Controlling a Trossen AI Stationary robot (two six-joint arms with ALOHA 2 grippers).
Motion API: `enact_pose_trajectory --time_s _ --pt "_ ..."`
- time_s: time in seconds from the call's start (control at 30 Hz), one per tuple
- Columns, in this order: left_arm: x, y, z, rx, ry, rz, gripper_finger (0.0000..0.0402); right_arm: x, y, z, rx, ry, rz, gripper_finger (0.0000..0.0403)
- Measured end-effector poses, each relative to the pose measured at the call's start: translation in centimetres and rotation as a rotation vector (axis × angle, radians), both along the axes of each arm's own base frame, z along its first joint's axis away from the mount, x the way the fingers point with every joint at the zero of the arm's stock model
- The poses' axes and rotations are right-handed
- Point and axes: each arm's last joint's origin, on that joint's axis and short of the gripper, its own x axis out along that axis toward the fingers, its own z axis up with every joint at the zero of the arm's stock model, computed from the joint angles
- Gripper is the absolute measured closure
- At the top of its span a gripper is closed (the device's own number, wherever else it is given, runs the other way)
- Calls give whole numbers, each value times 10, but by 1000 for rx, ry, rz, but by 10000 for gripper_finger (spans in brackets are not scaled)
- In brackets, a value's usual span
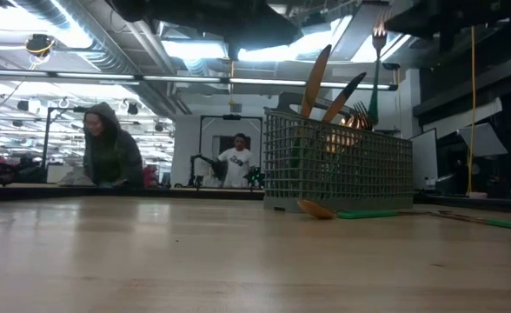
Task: Sort silverware
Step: Put the lower fork into the basket
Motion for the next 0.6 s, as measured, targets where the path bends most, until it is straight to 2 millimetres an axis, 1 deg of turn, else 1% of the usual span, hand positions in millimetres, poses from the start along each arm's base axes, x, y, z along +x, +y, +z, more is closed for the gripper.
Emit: enact_pose_trajectory --time_s 0.17,0.37,0.6 --pt "0 0 0 0 0 0 276 10 1 -4 23 14 3 403" --pt "0 -1 0 -27 -6 1 276 14 2 -8 98 5 6 403" --pt "0 -1 0 -27 -6 2 276 22 2 -21 133 86 -39 403"
